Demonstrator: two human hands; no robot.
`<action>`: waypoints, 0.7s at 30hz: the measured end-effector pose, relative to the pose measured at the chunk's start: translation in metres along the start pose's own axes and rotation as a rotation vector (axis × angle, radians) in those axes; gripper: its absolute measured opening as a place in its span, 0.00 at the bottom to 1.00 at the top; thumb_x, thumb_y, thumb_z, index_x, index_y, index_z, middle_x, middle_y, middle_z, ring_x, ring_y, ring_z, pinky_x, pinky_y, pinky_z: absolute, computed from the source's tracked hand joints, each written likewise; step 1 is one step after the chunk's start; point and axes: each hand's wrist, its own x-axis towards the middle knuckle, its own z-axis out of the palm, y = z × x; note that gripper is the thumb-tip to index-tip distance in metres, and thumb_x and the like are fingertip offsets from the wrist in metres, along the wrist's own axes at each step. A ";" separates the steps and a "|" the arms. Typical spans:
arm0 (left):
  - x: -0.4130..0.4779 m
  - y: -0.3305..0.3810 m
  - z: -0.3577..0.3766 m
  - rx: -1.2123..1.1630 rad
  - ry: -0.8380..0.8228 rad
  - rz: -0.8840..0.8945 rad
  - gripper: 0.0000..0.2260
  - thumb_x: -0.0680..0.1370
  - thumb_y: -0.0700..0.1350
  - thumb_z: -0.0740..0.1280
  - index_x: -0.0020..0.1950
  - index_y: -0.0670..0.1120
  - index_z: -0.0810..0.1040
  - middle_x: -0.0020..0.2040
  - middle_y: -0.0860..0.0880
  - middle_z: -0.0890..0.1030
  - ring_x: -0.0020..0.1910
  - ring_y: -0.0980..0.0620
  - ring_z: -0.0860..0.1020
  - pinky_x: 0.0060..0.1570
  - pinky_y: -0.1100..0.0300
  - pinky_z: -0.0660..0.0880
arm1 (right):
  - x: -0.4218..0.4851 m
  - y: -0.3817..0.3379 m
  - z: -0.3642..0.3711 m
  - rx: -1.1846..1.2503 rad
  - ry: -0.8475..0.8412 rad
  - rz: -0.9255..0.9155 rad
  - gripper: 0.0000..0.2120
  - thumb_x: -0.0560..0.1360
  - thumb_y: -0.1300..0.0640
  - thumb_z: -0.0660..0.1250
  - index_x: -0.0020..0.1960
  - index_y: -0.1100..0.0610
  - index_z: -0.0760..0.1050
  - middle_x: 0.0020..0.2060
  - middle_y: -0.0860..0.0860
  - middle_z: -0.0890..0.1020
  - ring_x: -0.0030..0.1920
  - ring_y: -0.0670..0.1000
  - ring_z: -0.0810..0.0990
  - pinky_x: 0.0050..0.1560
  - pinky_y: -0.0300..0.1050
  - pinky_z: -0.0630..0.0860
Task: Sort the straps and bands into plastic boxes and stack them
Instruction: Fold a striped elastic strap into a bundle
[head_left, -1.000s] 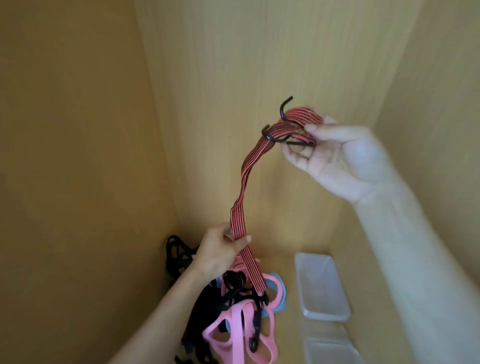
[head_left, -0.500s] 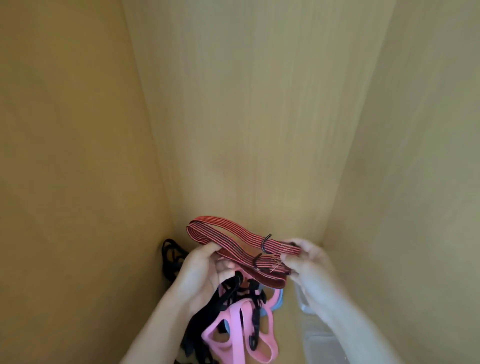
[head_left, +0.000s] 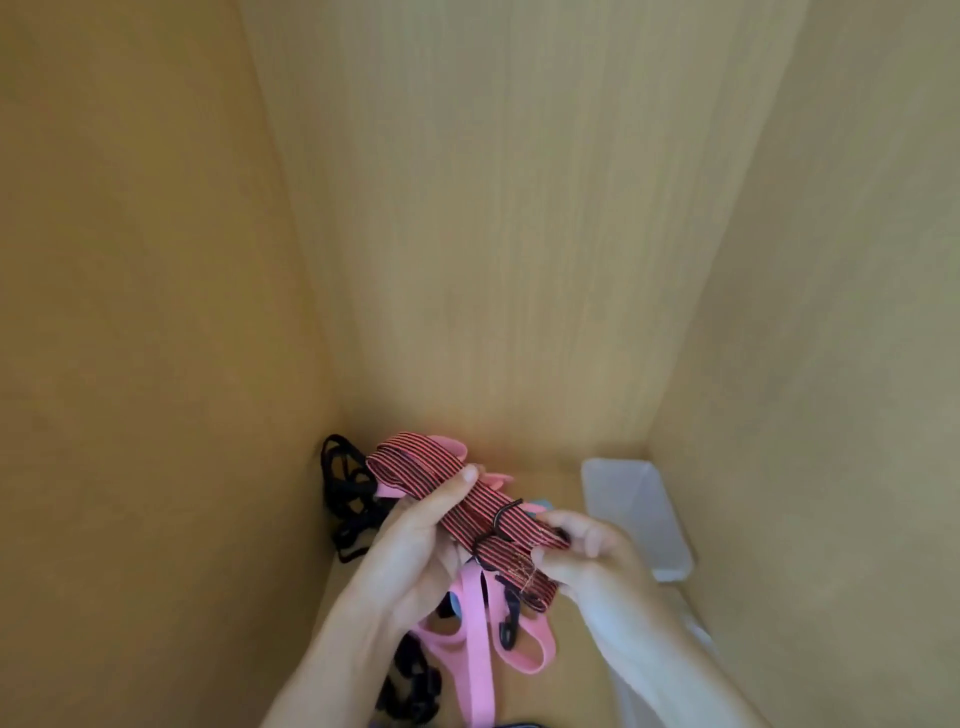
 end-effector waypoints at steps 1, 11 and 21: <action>-0.002 0.000 0.001 0.004 0.026 0.008 0.22 0.79 0.43 0.71 0.70 0.40 0.71 0.62 0.32 0.79 0.59 0.35 0.78 0.61 0.41 0.76 | -0.002 0.002 0.002 -0.034 -0.025 -0.009 0.16 0.75 0.78 0.61 0.49 0.62 0.82 0.41 0.55 0.87 0.41 0.49 0.85 0.41 0.38 0.78; -0.019 -0.026 -0.005 -0.077 0.368 0.017 0.05 0.76 0.46 0.73 0.46 0.45 0.81 0.38 0.47 0.78 0.36 0.50 0.79 0.41 0.54 0.79 | -0.022 0.034 0.029 -0.801 -0.149 -0.258 0.35 0.65 0.37 0.72 0.68 0.38 0.63 0.59 0.38 0.74 0.61 0.42 0.74 0.62 0.43 0.72; -0.056 -0.046 -0.041 -0.063 0.393 0.000 0.12 0.68 0.48 0.78 0.40 0.42 0.80 0.33 0.45 0.70 0.24 0.53 0.69 0.25 0.61 0.72 | -0.033 0.050 0.017 -0.875 -0.214 -0.216 0.14 0.68 0.44 0.54 0.50 0.47 0.67 0.38 0.46 0.75 0.37 0.48 0.73 0.38 0.48 0.72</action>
